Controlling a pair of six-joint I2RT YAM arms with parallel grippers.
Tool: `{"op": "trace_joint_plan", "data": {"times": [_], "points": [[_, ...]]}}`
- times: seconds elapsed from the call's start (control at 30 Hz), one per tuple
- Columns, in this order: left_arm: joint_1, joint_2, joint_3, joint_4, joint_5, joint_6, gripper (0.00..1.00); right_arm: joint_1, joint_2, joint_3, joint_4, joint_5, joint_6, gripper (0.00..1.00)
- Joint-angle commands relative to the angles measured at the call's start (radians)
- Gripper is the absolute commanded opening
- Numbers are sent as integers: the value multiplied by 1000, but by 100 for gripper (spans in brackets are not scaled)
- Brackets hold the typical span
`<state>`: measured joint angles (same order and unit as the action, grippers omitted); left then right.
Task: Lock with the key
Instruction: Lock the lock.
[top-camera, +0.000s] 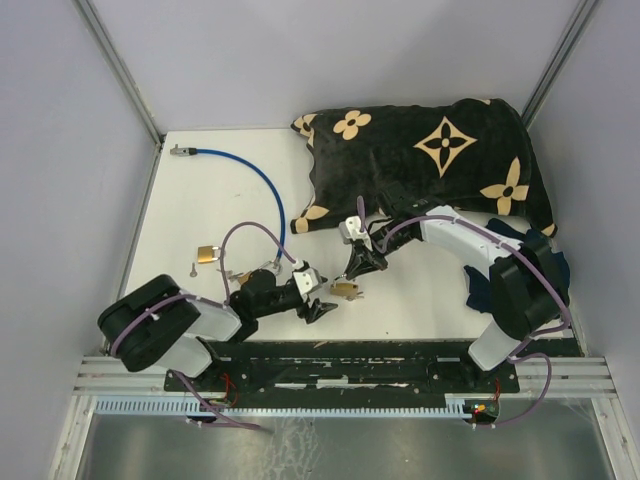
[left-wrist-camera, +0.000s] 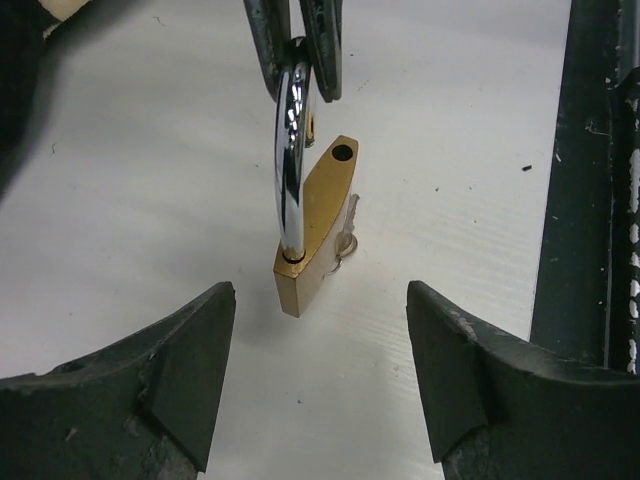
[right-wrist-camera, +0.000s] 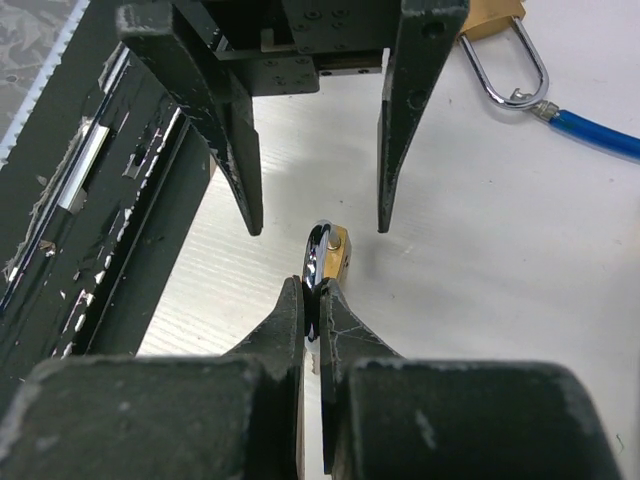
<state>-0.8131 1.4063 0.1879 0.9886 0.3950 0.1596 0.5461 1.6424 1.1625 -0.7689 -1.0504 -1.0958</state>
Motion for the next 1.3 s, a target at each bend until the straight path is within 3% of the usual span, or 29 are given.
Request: {"op": "trace_joint_plan", "data": {"times": [0.0,0.2,0.53,0.87,1.0,1.13,1.27], "points": [[0,101,-12,302,-8,-53,77,-19,-9,-17,-26,-72,-72,2],[0,239,-14,497,-55,-14,78,-44,9,3,-90,-108,-128,2],[-1,428,76,623,73,-61,68,-44,14,-1,-77,-117,-117,2],[0,553,105,717,92,-111,41,-57,26,11,-95,-117,-118,2],[1,543,87,740,74,-124,4,-63,37,30,-129,-91,-125,2],[7,456,42,718,49,-120,3,-64,66,84,-221,-18,-172,2],[13,339,49,508,92,-102,3,-64,64,94,-214,45,-149,2]]}}
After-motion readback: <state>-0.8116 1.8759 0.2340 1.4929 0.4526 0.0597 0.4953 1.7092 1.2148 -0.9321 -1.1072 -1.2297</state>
